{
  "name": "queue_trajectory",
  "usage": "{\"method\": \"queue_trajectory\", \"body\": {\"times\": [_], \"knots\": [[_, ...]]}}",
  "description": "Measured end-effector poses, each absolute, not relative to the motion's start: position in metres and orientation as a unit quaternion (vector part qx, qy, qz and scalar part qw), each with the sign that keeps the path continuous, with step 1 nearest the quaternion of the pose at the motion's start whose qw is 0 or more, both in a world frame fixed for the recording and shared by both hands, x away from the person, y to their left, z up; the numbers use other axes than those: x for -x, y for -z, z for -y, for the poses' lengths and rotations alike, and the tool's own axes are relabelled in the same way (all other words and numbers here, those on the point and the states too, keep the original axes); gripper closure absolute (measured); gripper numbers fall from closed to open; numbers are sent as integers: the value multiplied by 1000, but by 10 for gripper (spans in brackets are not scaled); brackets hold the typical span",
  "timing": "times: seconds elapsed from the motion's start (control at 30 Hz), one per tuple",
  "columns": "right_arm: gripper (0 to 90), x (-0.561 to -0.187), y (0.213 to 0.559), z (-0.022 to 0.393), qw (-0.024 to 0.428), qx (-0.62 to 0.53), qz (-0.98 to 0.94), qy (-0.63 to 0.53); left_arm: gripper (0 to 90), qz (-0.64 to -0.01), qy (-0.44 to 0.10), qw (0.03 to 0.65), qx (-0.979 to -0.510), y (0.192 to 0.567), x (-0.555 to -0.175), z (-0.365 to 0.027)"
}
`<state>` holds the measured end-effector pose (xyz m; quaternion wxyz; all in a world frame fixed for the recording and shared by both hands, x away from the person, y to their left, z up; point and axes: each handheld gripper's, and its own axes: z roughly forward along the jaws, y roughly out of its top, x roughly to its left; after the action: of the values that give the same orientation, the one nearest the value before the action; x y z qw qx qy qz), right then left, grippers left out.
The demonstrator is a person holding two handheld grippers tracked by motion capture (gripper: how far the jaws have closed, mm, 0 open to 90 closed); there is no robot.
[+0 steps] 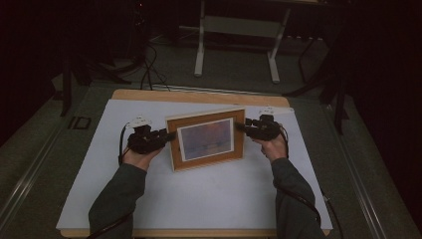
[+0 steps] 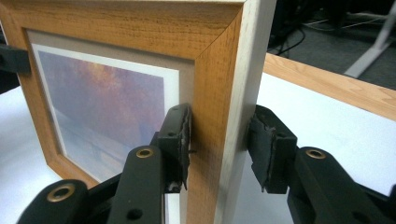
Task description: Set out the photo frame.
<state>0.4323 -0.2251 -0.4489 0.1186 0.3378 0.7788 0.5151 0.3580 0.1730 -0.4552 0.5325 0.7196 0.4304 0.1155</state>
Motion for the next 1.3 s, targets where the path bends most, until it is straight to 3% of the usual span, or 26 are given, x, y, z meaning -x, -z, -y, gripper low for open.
{"method": "queue_trajectory", "body": {"times": [0.6, 1.3], "knots": [[613, -408, 452, 231, 140, -372, -756, -520, 669, -399, -79, 545, -733, 457, -383, -178], [615, -398, 454, 235, 140, -377, -751, -524, 662, -397, -74, 552, -730, 459, -391, -177]]}}
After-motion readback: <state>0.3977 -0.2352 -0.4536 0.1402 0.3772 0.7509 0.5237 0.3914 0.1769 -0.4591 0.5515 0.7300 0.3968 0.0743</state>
